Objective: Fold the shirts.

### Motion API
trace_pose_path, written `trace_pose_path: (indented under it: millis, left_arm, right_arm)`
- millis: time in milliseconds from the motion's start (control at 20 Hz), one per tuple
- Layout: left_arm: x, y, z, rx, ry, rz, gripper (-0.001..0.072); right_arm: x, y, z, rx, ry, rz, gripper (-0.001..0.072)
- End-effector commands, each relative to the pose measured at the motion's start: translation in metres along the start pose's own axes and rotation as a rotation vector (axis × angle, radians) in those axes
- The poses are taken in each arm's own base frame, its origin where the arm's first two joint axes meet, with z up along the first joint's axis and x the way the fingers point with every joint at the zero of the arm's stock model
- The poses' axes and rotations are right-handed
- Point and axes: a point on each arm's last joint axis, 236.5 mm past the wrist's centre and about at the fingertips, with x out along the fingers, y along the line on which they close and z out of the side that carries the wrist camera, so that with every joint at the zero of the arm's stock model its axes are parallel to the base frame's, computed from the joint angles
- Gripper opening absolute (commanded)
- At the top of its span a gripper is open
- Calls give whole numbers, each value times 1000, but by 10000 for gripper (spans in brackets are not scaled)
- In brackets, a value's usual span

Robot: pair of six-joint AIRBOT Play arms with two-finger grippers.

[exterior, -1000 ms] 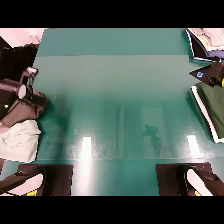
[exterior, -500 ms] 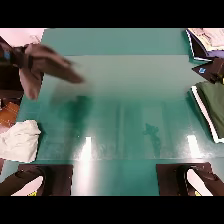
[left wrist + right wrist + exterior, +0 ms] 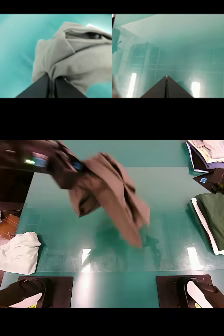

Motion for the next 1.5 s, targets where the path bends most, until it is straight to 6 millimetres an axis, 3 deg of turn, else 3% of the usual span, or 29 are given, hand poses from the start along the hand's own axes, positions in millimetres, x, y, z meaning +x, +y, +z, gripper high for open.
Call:
trace_pose_path:
  millis: [0, 100, 150, 200, 250, 300, 500, 700, 850, 900, 1100, 1450]
  left_arm:
    - [75, -7, -41, -19, 196, -111, 28]
    - [116, 1, -68, -59, 275, -129, 29]
    - [129, 5, -82, -76, 311, -133, 180]
    - [134, 10, -94, -89, 342, -125, 477]
    - [134, 15, -104, -110, 368, -120, 576]
    - [130, 22, -112, -127, 397, -116, 543]
    - [100, 56, -139, -284, 450, -58, 544]
    - [91, 86, -212, -474, 525, -4, 544]
    - [101, 121, -271, -673, 505, 92, 544]
    - [106, 131, -280, -740, 461, 111, 544]
    - [125, 163, -284, -960, 234, 121, 544]
    - [180, 153, -309, -1051, 226, -47, 544]
  right_arm:
    - [0, 1, -2, -1, 8, 2, 18]
    - [0, 1, -4, -1, 16, 3, 18]
    - [0, 1, -4, -1, 16, 3, 18]
    - [0, 1, -4, -1, 16, 3, 17]
    - [0, 1, -4, -1, 16, 2, 18]
    - [0, 1, -3, -1, 14, 2, 18]
    - [0, 1, -3, -1, 14, 2, 18]
    - [0, 1, -4, -1, 14, 2, 18]
    - [0, 1, -4, -1, 16, 2, 17]
    - [0, 1, -5, -1, 19, 2, 18]
    - [0, 1, -7, -1, 28, 4, 18]
    - [0, 2, -14, -1, 58, 8, 18]
